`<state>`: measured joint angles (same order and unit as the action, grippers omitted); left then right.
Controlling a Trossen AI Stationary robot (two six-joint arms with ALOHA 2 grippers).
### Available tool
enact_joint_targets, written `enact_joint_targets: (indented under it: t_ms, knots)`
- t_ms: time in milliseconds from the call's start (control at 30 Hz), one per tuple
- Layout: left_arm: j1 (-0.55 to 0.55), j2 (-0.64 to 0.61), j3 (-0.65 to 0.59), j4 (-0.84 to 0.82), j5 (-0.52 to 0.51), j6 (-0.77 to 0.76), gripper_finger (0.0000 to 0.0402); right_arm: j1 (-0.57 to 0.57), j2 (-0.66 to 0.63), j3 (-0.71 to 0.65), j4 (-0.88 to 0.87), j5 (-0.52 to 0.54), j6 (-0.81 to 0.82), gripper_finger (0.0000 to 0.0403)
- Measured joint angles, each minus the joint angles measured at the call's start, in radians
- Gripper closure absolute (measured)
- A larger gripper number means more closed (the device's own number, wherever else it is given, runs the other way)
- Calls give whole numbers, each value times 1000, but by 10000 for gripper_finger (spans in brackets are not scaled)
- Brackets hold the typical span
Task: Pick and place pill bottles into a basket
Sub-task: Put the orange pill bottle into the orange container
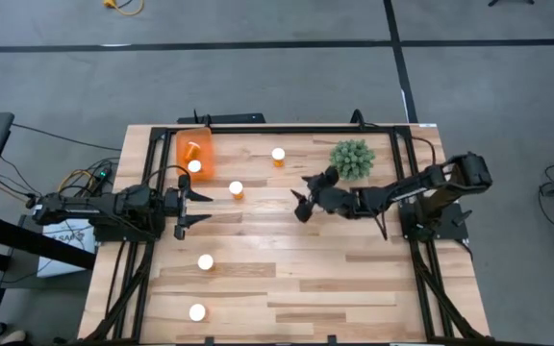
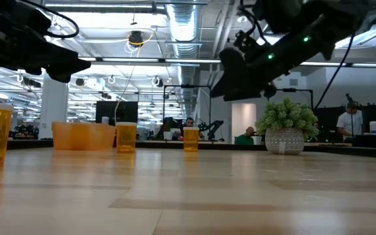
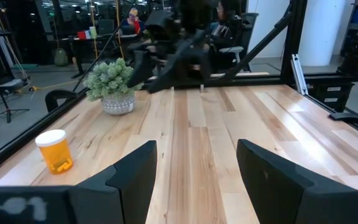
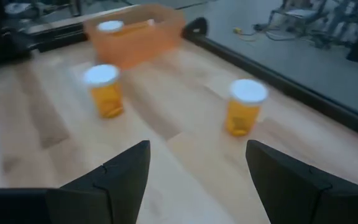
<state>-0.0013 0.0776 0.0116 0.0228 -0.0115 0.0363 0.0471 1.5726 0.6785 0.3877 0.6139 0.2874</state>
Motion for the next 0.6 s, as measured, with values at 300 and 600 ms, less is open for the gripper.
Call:
enact_joint_targets:
  t_ms: [300,600]
  knots:
    - [0,0,0,-1,0,2,189,-148,150,129,-108,-77,0,143]
    - [0,1,0,-1,0,4,189,-224,276,425,-448,-127,3,143]
